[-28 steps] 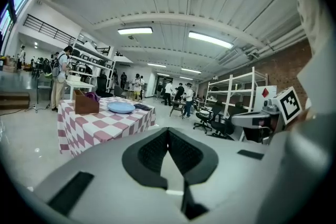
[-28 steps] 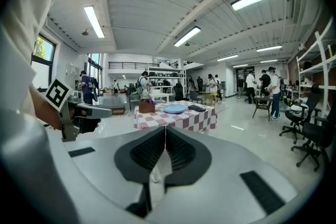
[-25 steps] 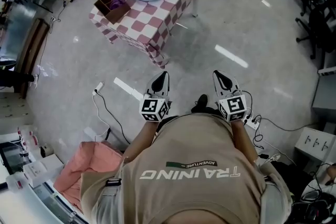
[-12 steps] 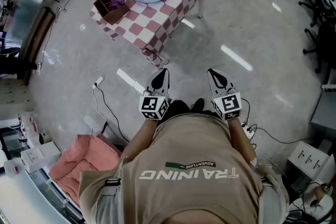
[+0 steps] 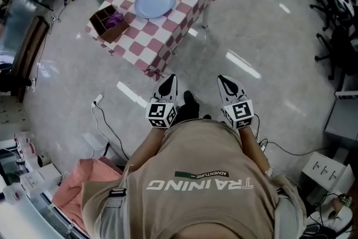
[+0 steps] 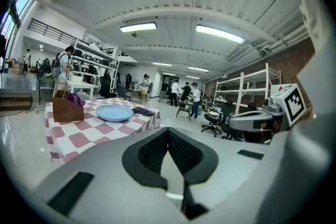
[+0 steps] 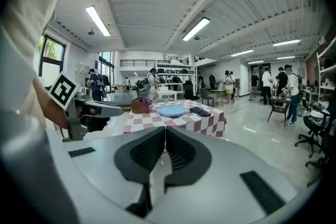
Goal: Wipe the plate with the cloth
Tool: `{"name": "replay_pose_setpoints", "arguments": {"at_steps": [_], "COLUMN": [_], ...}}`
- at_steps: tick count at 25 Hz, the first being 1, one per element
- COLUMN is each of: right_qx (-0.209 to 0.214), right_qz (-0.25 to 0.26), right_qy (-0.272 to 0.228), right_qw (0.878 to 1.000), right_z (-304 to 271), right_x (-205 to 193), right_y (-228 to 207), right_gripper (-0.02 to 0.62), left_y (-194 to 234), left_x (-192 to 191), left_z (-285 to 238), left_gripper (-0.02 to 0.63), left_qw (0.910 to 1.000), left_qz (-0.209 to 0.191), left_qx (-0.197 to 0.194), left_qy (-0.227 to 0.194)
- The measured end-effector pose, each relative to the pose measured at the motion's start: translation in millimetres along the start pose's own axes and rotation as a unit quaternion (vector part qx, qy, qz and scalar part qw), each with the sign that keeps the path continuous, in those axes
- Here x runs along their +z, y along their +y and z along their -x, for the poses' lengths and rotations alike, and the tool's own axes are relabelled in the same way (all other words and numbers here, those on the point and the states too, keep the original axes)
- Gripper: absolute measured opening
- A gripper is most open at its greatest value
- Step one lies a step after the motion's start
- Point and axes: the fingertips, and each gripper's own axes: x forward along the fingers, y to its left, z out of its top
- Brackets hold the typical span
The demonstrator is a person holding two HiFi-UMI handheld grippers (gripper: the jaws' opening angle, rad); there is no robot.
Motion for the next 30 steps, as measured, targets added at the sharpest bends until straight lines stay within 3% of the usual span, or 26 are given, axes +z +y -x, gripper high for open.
{"name": "replay_pose_setpoints", "arguments": {"at_steps": [11, 18, 26, 30], "right_qx": [0.007, 0.013, 0.014, 0.034], "right_qz": [0.018, -0.016, -0.017, -0.015], "right_qy": [-0.007, 0.007, 0.005, 0.001], "right_qw": [1.0, 1.0, 1.0, 0.999], "right_z": [-88.7, -121.7, -148.5, -170.6], "right_x": [49.9, 44.4, 56.6, 59.8], "right_y": [-23.8, -27.1, -69.5, -101.3], "right_gripper": [0.018, 0.018, 0.018, 0.018], "left_y": [45.3, 71.2, 80.8, 83.4], "left_x": [53.5, 44.5, 52.5, 59.1], "left_z": [-77.4, -111.5, -153.5, -182.9], "left_gripper": [0.012, 0.012, 0.012, 0.012], "left_qw": [0.9989, 0.9987, 0.9994, 0.9999], "left_qz": [-0.023, -0.016, 0.002, 0.009], "left_qx": [-0.035, -0.047, -0.033, -0.005], "left_qy": [-0.02, 0.006, 0.009, 0.004]}}
